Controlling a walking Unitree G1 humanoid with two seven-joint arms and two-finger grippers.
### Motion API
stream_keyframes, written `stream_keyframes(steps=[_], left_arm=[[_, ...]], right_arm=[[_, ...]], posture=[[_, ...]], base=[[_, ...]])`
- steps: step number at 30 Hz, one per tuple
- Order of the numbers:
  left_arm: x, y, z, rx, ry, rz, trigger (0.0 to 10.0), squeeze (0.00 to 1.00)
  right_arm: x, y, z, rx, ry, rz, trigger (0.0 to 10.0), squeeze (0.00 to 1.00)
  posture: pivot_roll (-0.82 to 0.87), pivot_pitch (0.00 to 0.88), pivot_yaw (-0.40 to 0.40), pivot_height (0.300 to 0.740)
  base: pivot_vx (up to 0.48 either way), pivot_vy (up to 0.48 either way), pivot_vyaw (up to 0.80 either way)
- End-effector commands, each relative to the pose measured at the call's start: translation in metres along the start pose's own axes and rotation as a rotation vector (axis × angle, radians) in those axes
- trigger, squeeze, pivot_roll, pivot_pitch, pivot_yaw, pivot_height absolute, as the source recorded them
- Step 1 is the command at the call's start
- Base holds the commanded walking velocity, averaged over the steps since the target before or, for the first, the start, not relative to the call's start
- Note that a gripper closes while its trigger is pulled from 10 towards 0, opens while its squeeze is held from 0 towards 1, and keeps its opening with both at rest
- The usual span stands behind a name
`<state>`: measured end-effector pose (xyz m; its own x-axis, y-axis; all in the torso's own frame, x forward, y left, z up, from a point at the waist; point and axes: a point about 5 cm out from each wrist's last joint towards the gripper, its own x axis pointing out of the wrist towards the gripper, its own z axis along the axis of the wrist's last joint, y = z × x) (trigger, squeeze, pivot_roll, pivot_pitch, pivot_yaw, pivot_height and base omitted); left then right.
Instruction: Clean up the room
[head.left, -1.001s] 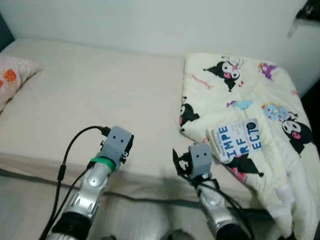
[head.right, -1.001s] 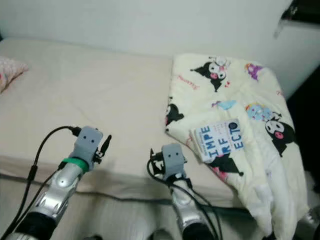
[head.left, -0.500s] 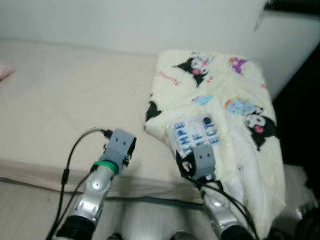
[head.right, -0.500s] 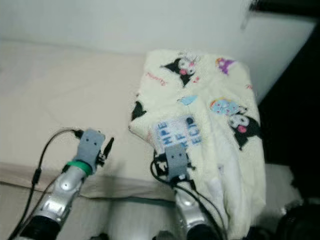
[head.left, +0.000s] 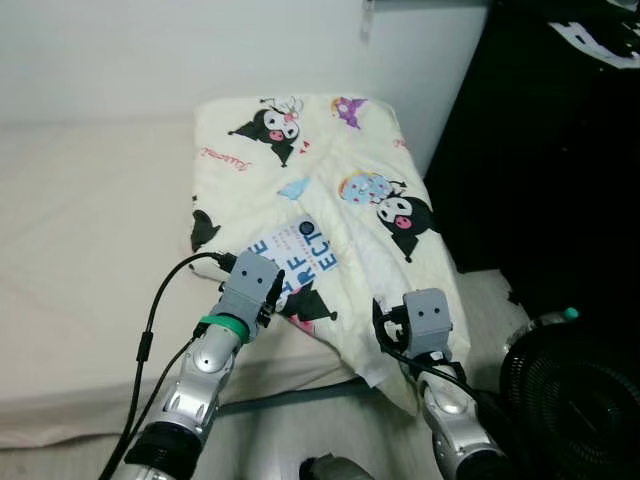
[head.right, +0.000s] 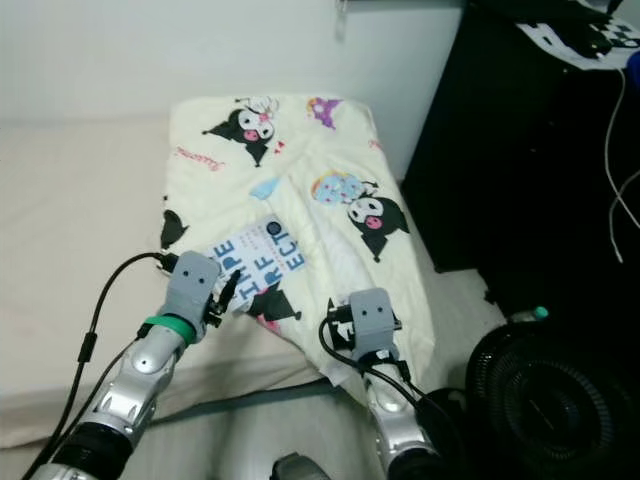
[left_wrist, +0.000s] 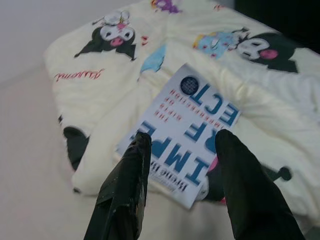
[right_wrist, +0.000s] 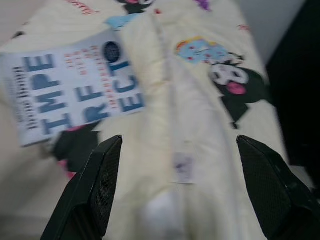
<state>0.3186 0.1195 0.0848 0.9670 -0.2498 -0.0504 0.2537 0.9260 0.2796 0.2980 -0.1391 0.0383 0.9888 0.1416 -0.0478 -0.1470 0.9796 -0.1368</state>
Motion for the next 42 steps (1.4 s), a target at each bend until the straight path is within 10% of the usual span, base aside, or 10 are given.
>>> stream_keyframes(steps=[1,42], left_arm=[[-0.0034,-0.0017,-0.0068,-0.003,0.024,-0.002,10.0,0.00],[-0.0044,-0.0033,-0.0007,-0.016,-0.023,-0.001,10.0,0.00]], right_arm=[[-0.0018,0.0038,-0.0040,-0.006,0.021,0.015,10.0,0.00],[-0.0022,0.0056,-0.0017,0.002,-0.002,0.029,10.0,0.00]], posture=[[-0.11,0.064,0.036,0.740],[-0.11,0.071,0.033,0.740]], base=[[0.000,0.000,0.00],[0.000,0.082,0.00]])
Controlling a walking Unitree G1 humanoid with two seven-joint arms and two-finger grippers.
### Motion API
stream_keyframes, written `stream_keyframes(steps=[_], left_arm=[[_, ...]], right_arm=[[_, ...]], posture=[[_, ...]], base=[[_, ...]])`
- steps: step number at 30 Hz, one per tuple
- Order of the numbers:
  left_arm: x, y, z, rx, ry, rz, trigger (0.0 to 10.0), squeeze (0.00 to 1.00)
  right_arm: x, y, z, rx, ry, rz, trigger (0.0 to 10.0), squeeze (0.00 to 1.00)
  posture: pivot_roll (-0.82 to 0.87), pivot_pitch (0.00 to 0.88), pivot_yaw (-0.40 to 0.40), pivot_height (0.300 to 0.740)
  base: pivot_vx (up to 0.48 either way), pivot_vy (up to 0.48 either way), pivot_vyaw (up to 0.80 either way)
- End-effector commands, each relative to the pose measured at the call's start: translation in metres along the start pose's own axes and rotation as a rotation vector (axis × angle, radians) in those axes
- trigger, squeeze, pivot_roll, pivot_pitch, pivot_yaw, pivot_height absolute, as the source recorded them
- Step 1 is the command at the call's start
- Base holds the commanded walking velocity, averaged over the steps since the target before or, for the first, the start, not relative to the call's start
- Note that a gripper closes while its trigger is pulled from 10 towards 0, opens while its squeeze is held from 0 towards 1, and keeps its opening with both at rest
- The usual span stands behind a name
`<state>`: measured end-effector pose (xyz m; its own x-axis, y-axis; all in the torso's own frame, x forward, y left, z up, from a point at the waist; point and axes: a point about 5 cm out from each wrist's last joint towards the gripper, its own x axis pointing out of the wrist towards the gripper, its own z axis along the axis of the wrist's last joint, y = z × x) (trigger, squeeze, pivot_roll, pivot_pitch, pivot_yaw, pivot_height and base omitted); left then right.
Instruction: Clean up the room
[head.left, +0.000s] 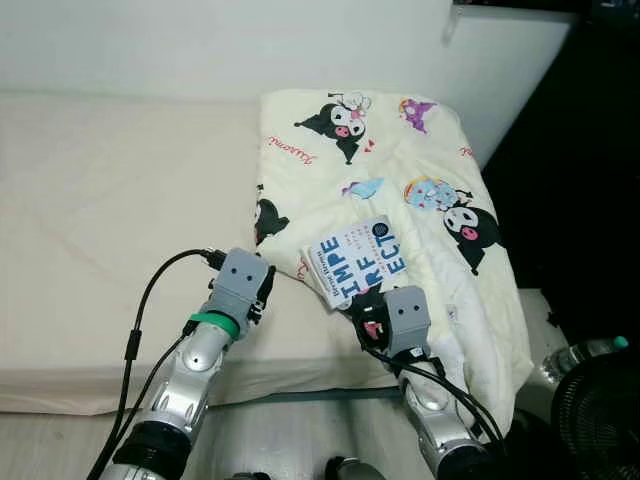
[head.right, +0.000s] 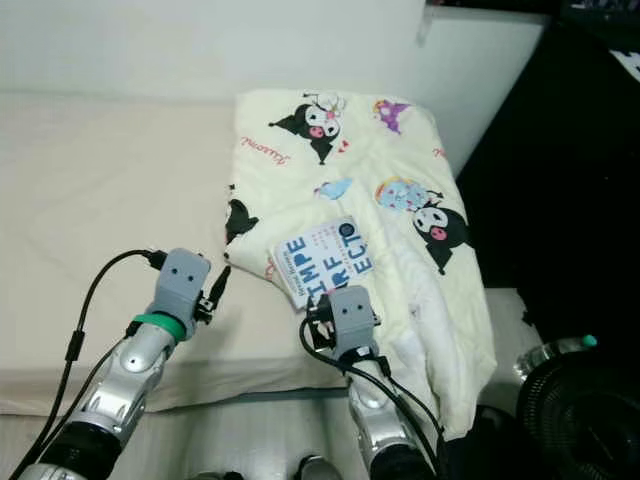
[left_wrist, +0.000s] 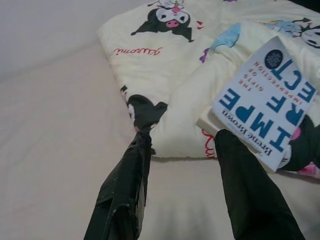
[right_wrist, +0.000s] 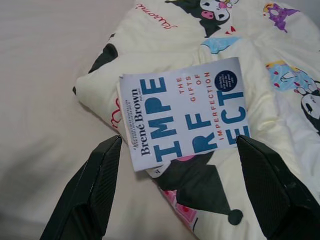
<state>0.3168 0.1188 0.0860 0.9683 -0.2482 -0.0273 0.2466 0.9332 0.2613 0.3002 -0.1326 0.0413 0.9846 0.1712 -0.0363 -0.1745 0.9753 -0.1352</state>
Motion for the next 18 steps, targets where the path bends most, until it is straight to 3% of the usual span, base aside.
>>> stream_keyframes(steps=[1,10,18], left_arm=[[-0.0028,-0.0024,-0.0022,0.003,-0.001,-0.009,10.0,0.00],[-0.0022,-0.0029,-0.0042,0.002,0.016,-0.006,10.0,0.00],[-0.0020,-0.0033,-0.0046,0.003,0.019,-0.005,10.0,0.00]], right_arm=[[-0.0052,0.0002,-0.0055,0.002,0.013,0.002,10.0,0.00],[-0.0027,-0.0051,-0.0004,-0.010,-0.013,-0.042,10.0,0.00],[-0.0025,-0.0075,0.0001,-0.011,-0.016,-0.061,10.0,0.00]], posture=[[-0.11,0.071,0.033,0.740],[-0.11,0.073,0.032,0.740],[-0.12,0.073,0.032,0.715]], base=[[0.000,0.000,0.00],[0.000,0.000,0.00],[0.000,0.000,0.00]])
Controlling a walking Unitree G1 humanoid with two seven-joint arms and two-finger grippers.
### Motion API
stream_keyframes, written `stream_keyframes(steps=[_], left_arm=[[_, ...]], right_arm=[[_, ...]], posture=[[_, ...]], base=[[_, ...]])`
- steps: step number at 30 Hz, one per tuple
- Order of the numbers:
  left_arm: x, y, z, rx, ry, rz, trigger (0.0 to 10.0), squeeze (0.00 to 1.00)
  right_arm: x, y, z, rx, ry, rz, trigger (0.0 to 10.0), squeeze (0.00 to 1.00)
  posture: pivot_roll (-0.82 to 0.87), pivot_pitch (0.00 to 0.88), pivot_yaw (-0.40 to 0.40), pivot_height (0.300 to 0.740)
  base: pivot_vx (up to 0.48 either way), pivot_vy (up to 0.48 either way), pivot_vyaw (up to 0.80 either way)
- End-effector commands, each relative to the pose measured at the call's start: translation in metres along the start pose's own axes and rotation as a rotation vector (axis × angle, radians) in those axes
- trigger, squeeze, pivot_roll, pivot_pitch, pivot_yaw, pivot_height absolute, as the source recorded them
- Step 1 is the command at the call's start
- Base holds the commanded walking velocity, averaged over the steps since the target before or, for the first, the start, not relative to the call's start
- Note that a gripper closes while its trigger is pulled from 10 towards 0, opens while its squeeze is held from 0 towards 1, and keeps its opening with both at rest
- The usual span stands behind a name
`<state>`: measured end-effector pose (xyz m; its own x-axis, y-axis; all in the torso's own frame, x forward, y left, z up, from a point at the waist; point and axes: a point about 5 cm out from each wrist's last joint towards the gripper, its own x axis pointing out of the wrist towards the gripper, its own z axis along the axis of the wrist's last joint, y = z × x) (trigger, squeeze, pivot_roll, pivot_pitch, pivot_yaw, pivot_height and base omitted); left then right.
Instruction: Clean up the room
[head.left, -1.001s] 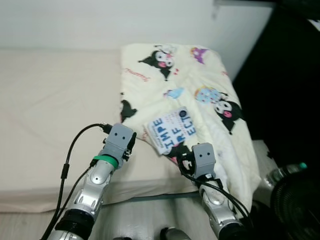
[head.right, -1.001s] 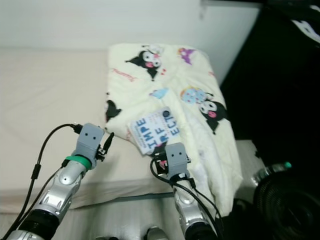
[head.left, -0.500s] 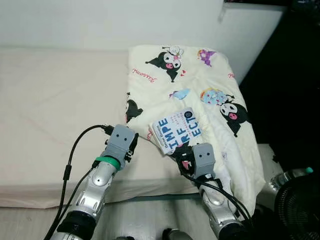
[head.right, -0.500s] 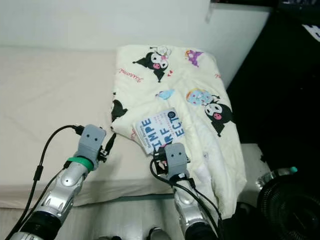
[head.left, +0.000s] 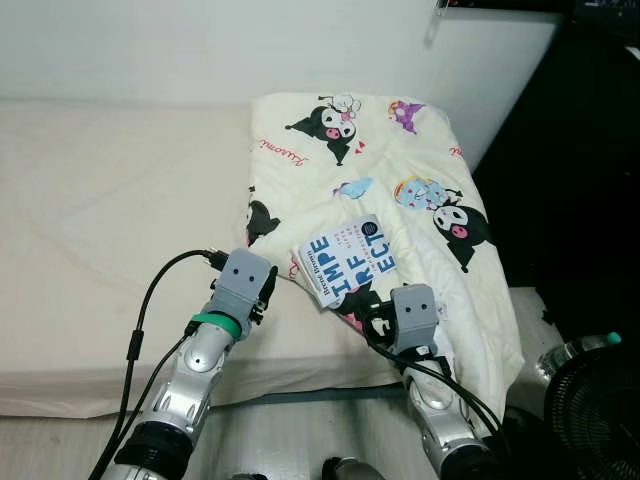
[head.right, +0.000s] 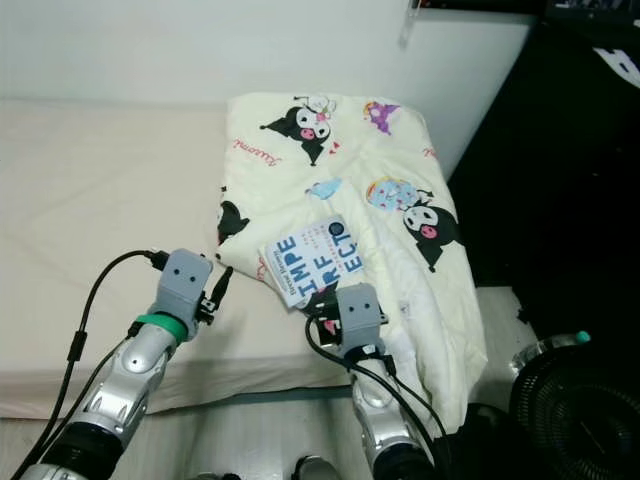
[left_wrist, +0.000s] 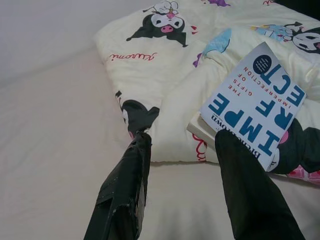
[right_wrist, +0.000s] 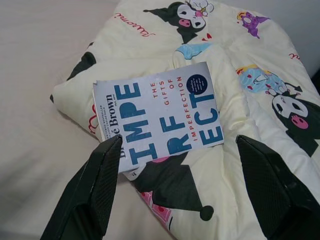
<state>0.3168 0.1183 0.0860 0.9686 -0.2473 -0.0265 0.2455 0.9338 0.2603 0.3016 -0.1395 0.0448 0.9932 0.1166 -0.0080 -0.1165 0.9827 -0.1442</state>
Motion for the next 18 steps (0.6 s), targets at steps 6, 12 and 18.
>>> stream_keyframes(steps=[6,12,18], left_arm=[[-0.0021,-0.0028,-0.0047,0.004,0.019,-0.006,10.0,0.00],[-0.0022,-0.0019,-0.0043,0.005,0.018,-0.003,10.0,0.00],[-0.0035,-0.0006,-0.0044,0.005,0.018,-0.003,10.0,0.00]], right_arm=[[-0.0027,-0.0003,-0.0024,-0.003,0.003,-0.002,10.0,0.00],[-0.0006,-0.0059,0.0004,-0.004,-0.007,-0.017,10.0,0.00],[0.0016,-0.0082,0.0028,-0.005,-0.014,-0.025,10.0,0.00]], posture=[[-0.12,0.073,0.032,0.695],[-0.11,0.079,0.033,0.680],[-0.11,0.084,0.036,0.660]], base=[[0.000,0.000,0.00],[0.000,0.000,0.00],[0.000,0.000,0.00]])
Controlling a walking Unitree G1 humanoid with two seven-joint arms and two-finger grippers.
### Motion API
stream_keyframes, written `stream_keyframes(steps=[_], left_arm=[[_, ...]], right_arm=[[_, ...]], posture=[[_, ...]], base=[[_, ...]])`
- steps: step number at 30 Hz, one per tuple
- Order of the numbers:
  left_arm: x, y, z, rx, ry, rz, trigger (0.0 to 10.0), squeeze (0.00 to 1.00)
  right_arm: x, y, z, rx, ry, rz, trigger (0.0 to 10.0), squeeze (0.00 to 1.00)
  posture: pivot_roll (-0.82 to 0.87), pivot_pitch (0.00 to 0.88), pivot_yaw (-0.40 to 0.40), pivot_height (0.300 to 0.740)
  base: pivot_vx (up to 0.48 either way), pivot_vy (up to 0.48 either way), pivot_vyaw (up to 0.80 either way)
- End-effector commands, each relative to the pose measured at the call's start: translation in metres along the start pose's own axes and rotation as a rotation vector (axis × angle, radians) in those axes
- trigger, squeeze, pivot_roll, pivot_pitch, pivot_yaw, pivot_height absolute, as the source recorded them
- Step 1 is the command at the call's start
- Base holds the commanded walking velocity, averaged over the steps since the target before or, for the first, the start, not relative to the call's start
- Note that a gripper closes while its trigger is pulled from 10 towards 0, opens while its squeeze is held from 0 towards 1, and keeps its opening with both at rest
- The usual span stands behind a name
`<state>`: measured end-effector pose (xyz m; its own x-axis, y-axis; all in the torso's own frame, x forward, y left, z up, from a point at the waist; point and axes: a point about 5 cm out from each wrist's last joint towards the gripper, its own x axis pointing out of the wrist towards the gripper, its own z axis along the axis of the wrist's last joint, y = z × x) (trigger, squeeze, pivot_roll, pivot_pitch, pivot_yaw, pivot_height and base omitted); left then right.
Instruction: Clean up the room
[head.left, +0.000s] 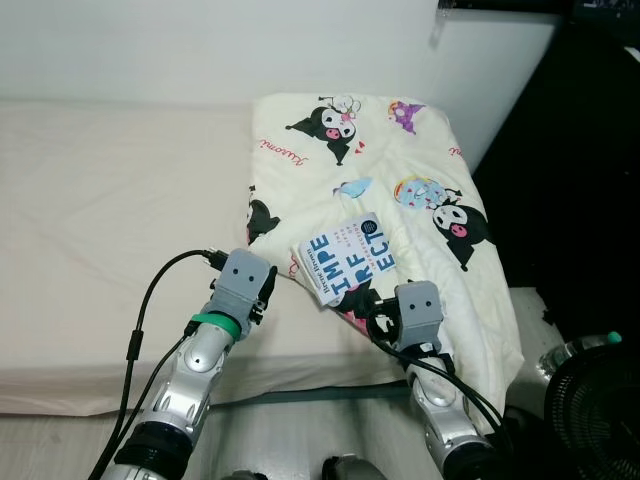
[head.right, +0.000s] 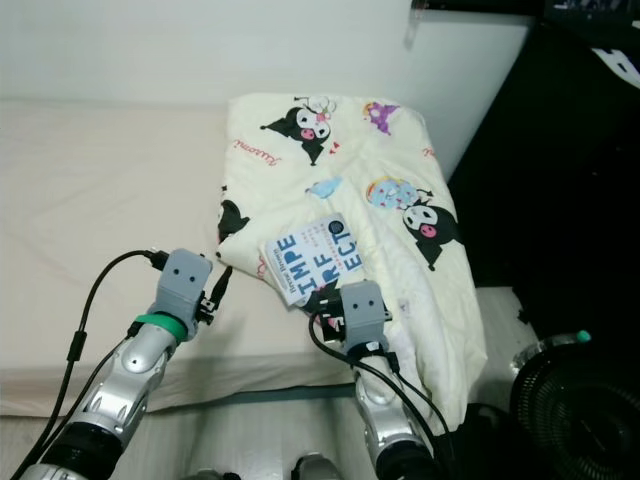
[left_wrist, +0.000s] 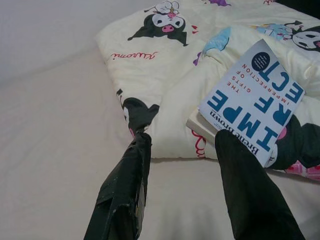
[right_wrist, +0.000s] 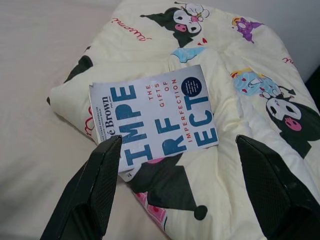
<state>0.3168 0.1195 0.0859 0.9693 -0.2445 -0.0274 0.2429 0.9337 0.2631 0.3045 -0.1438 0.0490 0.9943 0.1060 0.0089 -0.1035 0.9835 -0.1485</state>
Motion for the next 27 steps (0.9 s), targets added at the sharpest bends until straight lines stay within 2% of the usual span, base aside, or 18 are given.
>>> stream_keyframes(steps=[1,16,27], left_arm=[[-0.0035,-0.0014,-0.0041,0.002,0.016,-0.005,10.0,0.00],[-0.0055,0.0010,-0.0046,0.012,0.018,-0.012,10.0,0.00],[-0.0131,0.0035,-0.0073,0.029,0.032,-0.035,10.0,0.00]], right_arm=[[-0.0003,-0.0034,-0.0002,-0.001,-0.001,-0.013,10.0,0.00],[0.0008,-0.0017,0.0004,0.004,0.000,-0.013,10.0,0.00],[-0.0026,-0.0021,-0.0013,0.028,-0.001,-0.034,10.0,0.00]], posture=[[-0.11,0.084,0.037,0.655],[-0.11,0.095,0.058,0.620],[-0.10,0.147,0.078,0.575]], base=[[0.000,0.000,0.00],[0.000,0.000,0.00],[0.000,0.000,0.00]])
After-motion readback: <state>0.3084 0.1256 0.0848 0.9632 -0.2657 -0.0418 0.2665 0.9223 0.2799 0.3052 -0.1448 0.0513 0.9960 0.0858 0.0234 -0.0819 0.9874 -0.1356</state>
